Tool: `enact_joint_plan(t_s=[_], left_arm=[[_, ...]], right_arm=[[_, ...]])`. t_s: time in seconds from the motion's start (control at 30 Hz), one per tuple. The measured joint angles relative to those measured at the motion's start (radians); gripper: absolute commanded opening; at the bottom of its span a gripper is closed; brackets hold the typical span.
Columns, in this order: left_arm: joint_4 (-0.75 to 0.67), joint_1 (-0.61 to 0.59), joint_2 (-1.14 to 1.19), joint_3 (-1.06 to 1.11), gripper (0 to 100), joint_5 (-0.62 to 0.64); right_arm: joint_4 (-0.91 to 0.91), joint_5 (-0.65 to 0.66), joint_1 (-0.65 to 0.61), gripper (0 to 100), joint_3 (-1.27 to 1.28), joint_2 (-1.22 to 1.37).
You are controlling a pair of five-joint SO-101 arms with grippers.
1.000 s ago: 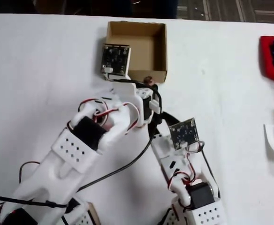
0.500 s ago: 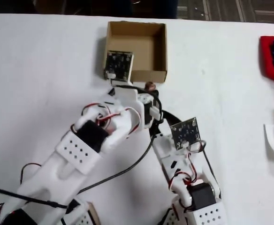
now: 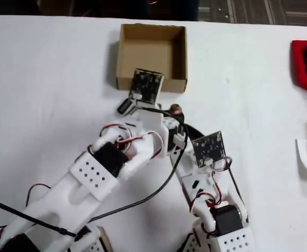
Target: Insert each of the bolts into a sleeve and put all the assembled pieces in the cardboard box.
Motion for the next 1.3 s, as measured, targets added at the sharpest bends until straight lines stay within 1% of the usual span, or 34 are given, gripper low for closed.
enact_joint_plan(t_s=[0.13,0.2,0.37,0.47,0.63,0.73,0.87,1.0,1.1,1.17,1.2,1.3], left_arm=[[0.011,0.003,-0.005,0.0,3,-0.031],[0.029,0.003,-0.006,-0.002,6,-0.032],[0.095,0.003,-0.028,-0.003,22,-0.032],[0.149,0.006,-0.061,0.005,28,-0.031],[0.169,0.009,-0.167,0.006,29,-0.035],[0.169,-0.02,-0.249,0.012,29,-0.035],[0.169,-0.155,-0.333,0.012,29,-0.035],[0.198,-0.358,-0.371,0.046,29,-0.035],[0.229,-0.522,-0.374,0.161,29,-0.055],[0.229,-0.62,-0.374,0.273,29,-0.14],[0.226,-0.664,-0.374,0.339,29,-0.201],[0.157,-0.795,-0.376,0.523,29,-0.439]], right_arm=[[0.0,0.0,0.0,2.1,0.0,0.0],[0.0,0.0,0.0,2.1,0.0,0.0],[0.0,0.0,0.002,2.1,0.002,0.0],[-0.002,-0.002,0.015,2.1,-0.005,-0.003],[-0.002,-0.002,0.011,2.1,-0.006,-0.002],[0.0,-0.002,0.011,2.1,-0.008,-0.002],[0.037,-0.002,0.011,2.1,-0.008,-0.002],[0.104,-0.002,0.011,2.1,-0.008,-0.002],[0.133,0.003,0.026,2.1,-0.008,-0.002],[0.135,0.003,0.072,2.1,-0.008,-0.002],[0.135,0.003,0.103,2.1,-0.008,-0.002],[0.13,0.003,0.17,2.1,-0.011,0.003]])
